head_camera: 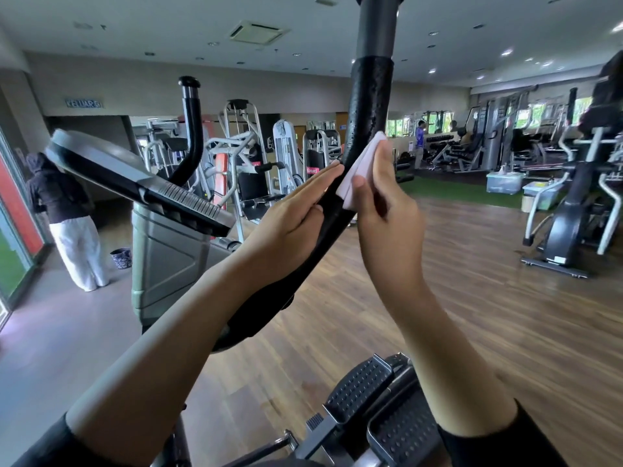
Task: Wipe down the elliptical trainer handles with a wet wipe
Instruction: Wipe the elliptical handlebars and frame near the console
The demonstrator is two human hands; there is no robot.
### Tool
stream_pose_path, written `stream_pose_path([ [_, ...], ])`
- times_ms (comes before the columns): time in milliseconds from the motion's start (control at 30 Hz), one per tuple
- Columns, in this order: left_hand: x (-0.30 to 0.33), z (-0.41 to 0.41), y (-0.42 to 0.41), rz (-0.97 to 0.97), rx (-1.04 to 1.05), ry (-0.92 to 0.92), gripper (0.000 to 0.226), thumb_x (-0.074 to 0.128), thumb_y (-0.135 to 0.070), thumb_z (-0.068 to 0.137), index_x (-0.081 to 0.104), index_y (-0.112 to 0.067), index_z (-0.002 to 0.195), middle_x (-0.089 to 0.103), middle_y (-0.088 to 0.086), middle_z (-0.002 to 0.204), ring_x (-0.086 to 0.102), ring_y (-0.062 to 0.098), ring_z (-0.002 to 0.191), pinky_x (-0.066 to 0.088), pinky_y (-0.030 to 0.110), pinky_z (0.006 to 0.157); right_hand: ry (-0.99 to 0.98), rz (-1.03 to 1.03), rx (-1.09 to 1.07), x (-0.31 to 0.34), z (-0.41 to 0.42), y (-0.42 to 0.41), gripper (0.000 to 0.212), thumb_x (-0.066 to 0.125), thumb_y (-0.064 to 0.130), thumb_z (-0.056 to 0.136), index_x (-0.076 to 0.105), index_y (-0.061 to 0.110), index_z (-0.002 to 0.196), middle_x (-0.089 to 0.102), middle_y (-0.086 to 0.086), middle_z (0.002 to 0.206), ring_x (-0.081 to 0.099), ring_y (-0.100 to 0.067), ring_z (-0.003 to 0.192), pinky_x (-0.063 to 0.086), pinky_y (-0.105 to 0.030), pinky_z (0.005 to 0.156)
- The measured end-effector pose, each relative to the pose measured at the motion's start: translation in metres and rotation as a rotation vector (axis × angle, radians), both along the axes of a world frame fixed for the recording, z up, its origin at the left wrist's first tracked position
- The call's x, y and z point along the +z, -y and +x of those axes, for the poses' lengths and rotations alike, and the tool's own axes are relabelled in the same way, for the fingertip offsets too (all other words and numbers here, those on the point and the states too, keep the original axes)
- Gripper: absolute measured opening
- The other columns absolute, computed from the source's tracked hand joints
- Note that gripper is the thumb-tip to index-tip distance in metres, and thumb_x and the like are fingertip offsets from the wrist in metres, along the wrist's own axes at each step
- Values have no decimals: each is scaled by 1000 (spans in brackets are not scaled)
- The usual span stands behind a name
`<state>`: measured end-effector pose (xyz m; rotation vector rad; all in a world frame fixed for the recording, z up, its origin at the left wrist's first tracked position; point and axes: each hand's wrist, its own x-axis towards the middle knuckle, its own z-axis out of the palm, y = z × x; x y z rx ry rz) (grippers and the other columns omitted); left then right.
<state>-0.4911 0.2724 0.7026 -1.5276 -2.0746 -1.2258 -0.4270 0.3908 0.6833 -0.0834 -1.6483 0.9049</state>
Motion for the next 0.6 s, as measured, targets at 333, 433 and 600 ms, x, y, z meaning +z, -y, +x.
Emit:
stream_pose_path([
  [333,8,-13,-20,78,-142,167,59,36,-10,89,35,-23,147,41,-4,151,30,-1,141,27,43,119,-41,35,39,27,-9,-28,47,50,24,97,37,20,143,52,-6,138,49,-3,107,42,-28,100],
  [433,12,-17,-24,112,-172,180,55,40,-7,89,38,-30,139,45,-10,146,34,-2,138,29,37,118,-24,94,54,13,-5,-31,47,50,25,98,37,22,143,48,-4,142,47,-1,120,39,-13,95],
  [600,21,-19,-31,135,-216,173,58,45,-5,86,33,-37,133,42,-20,140,40,-7,133,31,16,110,-69,127,73,33,-9,-42,48,51,24,95,39,18,141,57,5,127,45,0,102,41,-23,99],
])
